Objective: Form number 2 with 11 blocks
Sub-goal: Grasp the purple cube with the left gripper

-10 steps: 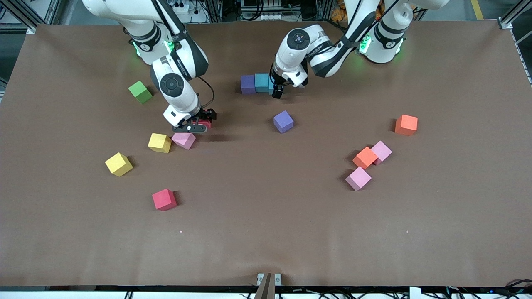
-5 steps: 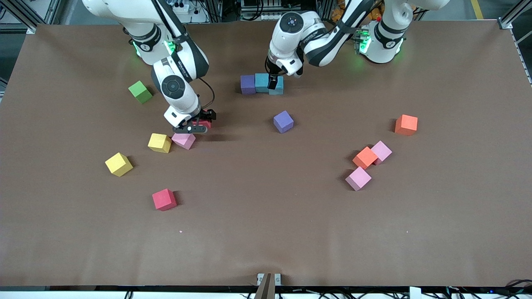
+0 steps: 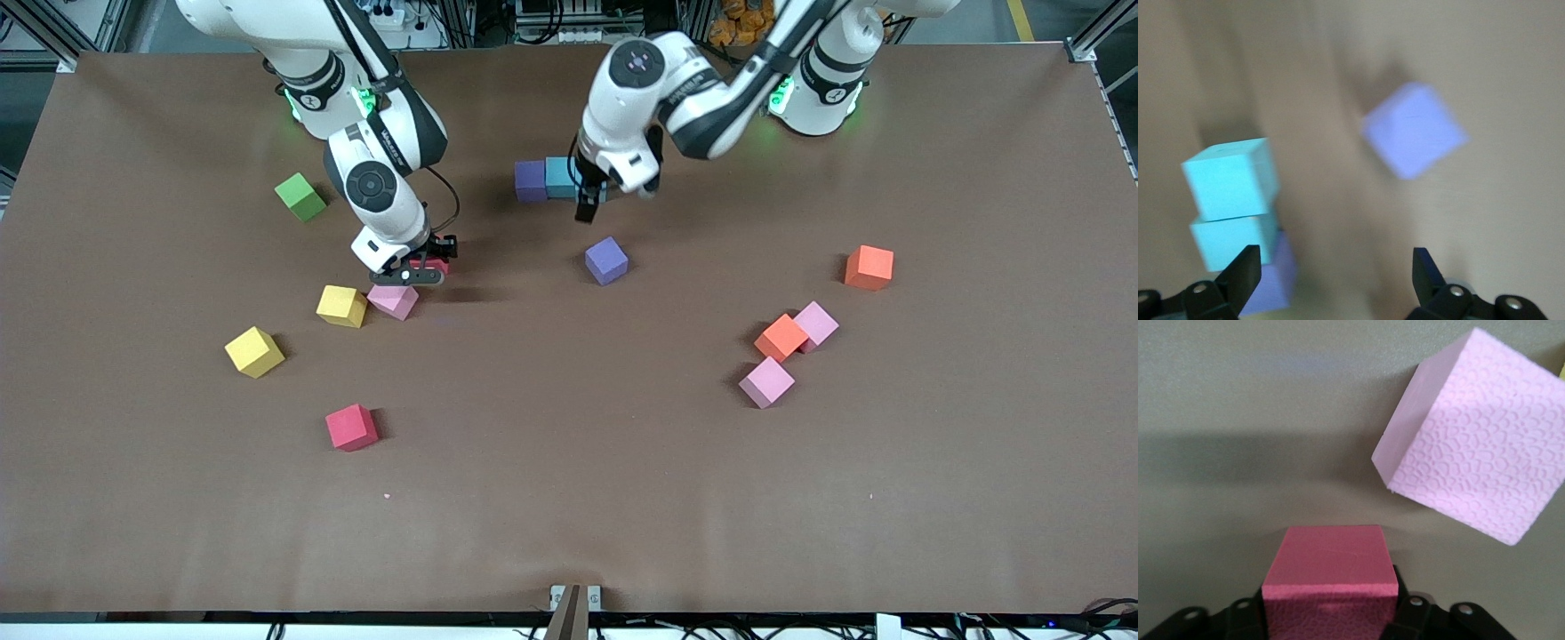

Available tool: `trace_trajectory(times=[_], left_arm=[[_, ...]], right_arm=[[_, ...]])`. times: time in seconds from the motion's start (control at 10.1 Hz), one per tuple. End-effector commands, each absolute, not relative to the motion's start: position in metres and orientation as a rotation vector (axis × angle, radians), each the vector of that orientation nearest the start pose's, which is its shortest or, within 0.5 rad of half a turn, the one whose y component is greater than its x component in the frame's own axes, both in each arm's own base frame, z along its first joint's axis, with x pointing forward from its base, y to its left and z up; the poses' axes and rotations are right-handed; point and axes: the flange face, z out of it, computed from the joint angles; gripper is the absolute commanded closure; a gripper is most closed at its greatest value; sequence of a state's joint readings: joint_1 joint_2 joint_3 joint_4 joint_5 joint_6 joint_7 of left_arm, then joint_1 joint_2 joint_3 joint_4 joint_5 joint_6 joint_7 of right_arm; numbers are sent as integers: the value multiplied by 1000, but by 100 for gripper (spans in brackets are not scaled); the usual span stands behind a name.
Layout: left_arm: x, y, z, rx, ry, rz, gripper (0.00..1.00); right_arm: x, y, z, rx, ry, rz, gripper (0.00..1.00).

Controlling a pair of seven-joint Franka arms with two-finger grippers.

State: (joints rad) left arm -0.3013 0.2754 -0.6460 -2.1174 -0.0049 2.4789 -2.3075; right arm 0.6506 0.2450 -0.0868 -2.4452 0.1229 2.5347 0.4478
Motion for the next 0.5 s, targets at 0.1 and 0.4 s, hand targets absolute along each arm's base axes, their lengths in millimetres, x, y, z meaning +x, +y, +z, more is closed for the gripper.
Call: trace_trajectory(times=[0.1, 0.4], left_arm=[[410, -473, 319, -2808, -1704, 272, 0], [412, -479, 270, -2924, -1391, 267, 0]], right_arm=[[396, 251, 198, -3155, 14, 238, 86], [397, 255, 219, -3141, 6, 228, 91]])
